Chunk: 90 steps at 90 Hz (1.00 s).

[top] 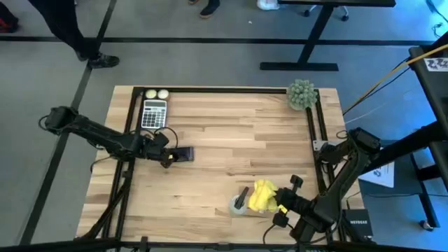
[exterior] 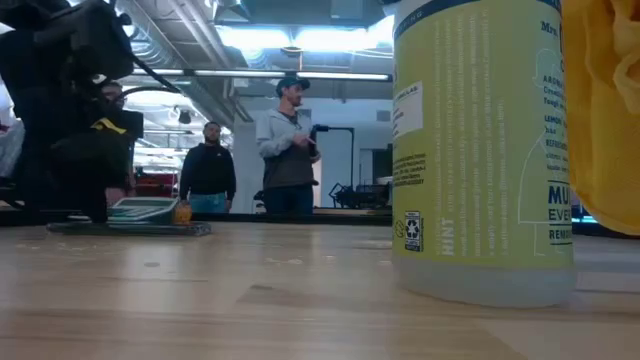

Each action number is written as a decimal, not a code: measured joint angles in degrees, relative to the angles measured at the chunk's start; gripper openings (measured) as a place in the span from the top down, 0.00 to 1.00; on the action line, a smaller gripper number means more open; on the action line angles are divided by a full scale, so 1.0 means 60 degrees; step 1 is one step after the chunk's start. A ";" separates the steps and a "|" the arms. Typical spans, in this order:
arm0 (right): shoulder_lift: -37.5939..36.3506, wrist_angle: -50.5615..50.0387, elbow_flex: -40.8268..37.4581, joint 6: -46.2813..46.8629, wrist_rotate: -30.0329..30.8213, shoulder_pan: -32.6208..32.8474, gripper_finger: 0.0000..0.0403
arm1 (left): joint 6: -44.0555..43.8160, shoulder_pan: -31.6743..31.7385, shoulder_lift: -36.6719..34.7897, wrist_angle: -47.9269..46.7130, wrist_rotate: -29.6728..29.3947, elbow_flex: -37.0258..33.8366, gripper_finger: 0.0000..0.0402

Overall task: Apply microfiber cloth
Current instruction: Wipe the front screen of the black cellphone using a yellow microfiber cloth

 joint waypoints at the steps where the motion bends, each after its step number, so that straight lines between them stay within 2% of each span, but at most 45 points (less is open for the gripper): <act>1: 0.0000 -0.0001 0.0001 0.0000 0.0000 0.0000 1.00 | 0.0024 -0.0028 -0.0001 -0.0032 0.0000 0.0049 1.00; 10: -0.0083 -0.0086 0.0004 0.0000 -0.0006 0.0016 1.00 | 0.0232 -0.0374 -0.0152 -0.0417 0.0378 0.0738 1.00; 18: -0.0329 -0.0554 0.0228 0.0006 0.0017 0.0018 1.00 | 0.0601 -0.0676 -0.0370 -0.0601 0.0176 0.1514 1.00; 36: -0.0877 -0.3137 0.1459 0.0033 0.0880 -0.0198 1.00 | 0.0812 -0.1490 -0.0534 -0.0769 -0.0337 0.2358 1.00; 45: -0.1271 -0.4168 0.1775 -0.0501 0.1082 -0.0847 1.00 | 0.0517 -0.1827 -0.0501 -0.0979 -0.0583 0.2341 1.00; 56: -0.1883 -0.4045 0.1666 -0.2379 0.1092 -0.2225 1.00 | -0.0154 -0.2237 -0.0492 -0.1323 -0.0708 0.2132 1.00; 65: -0.2252 -0.2851 0.1665 -0.4821 0.1125 -0.3736 1.00 | -0.0795 -0.2655 -0.0484 -0.1460 -0.0699 0.1920 1.00; 73: -0.2390 -0.0458 0.1661 -0.7730 0.0828 -0.5069 1.00 | -0.1366 -0.3112 -0.0488 -0.1516 -0.0684 0.1827 1.00; 82: -0.2353 0.2767 0.1661 -1.0869 -0.0763 -0.6387 1.00 | -0.1823 -0.3597 -0.0432 -0.1547 -0.0729 0.1775 1.00; 90: -0.1975 0.5348 0.1665 -1.2472 -0.2534 -0.7374 1.00 | -0.2109 -0.3969 -0.0426 -0.1367 -0.0955 0.1609 1.00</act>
